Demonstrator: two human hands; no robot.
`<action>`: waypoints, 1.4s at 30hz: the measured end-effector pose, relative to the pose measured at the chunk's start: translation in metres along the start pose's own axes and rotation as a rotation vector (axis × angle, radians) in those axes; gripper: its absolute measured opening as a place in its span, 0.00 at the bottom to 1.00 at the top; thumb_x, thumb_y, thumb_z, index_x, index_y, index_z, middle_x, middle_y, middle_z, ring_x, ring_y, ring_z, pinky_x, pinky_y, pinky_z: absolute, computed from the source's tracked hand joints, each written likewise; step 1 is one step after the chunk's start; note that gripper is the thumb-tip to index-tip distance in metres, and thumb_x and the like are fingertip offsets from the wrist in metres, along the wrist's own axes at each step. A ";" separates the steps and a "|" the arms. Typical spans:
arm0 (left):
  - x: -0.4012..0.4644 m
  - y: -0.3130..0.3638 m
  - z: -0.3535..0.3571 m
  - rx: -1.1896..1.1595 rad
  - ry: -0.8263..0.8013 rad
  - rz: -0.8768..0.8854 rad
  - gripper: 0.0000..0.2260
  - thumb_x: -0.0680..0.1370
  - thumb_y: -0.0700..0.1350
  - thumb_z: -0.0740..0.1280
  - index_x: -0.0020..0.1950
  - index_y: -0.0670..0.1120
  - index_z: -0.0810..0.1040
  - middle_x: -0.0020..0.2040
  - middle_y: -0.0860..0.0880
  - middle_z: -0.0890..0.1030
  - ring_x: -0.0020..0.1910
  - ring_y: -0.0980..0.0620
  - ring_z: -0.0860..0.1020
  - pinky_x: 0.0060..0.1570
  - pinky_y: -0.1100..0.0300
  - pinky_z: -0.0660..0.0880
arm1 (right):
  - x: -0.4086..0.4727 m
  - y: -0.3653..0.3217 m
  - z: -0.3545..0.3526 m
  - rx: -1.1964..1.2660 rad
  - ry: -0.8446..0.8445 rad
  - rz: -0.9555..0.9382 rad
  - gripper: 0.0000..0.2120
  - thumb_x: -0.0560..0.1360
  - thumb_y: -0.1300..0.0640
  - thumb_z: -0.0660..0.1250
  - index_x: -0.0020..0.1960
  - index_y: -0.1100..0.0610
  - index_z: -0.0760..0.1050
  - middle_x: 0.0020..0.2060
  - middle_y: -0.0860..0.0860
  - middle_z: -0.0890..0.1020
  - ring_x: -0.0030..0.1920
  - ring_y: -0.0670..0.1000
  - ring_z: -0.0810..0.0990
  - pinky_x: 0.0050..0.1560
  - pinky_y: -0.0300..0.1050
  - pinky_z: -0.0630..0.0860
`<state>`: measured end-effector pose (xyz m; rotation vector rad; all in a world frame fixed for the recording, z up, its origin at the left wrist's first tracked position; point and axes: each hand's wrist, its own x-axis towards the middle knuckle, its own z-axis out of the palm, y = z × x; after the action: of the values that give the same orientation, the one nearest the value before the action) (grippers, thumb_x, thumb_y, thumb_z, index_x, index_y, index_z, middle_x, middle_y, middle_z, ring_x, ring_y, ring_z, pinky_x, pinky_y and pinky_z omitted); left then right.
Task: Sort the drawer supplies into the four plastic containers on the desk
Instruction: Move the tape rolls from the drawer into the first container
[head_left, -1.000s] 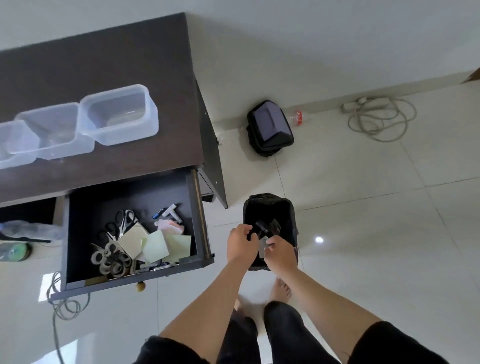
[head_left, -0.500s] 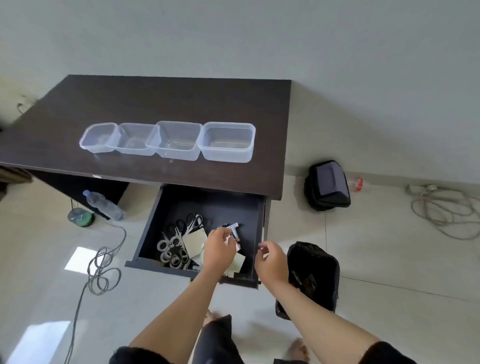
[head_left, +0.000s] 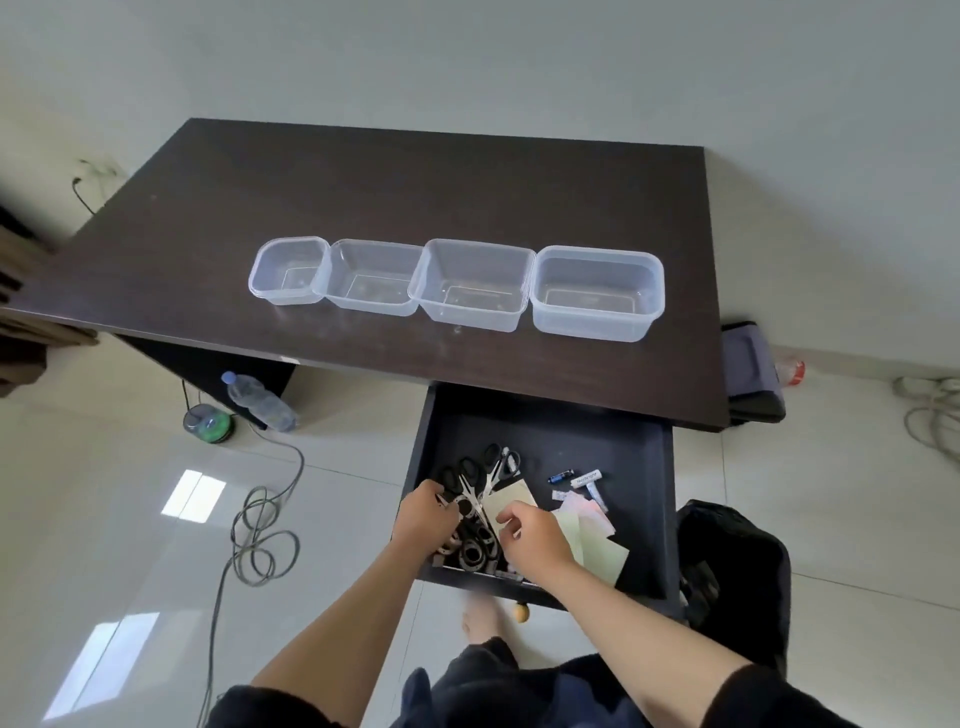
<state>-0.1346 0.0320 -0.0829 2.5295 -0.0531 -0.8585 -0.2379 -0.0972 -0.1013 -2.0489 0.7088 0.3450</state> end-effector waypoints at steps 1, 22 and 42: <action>0.003 -0.004 -0.002 0.025 -0.038 -0.002 0.15 0.76 0.45 0.64 0.62 0.43 0.73 0.55 0.44 0.80 0.54 0.44 0.78 0.46 0.60 0.71 | 0.001 -0.004 0.007 -0.024 -0.022 0.002 0.12 0.75 0.60 0.59 0.54 0.54 0.77 0.49 0.52 0.81 0.46 0.53 0.79 0.45 0.44 0.75; 0.025 -0.034 0.010 -0.299 -0.251 -0.063 0.17 0.75 0.32 0.60 0.62 0.44 0.74 0.56 0.46 0.78 0.52 0.52 0.75 0.40 0.70 0.72 | 0.038 -0.004 0.045 -0.301 -0.081 0.128 0.12 0.72 0.58 0.66 0.55 0.56 0.71 0.54 0.53 0.74 0.50 0.58 0.77 0.43 0.46 0.72; 0.032 -0.025 0.032 0.029 -0.114 -0.125 0.16 0.68 0.43 0.72 0.53 0.50 0.73 0.46 0.49 0.80 0.45 0.49 0.79 0.41 0.56 0.76 | 0.054 0.012 0.011 -0.349 -0.200 -0.217 0.09 0.76 0.57 0.63 0.54 0.56 0.77 0.50 0.51 0.78 0.49 0.53 0.78 0.43 0.44 0.73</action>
<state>-0.1305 0.0354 -0.1342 2.5305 0.0571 -1.0577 -0.2019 -0.1122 -0.1416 -2.3511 0.3149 0.5700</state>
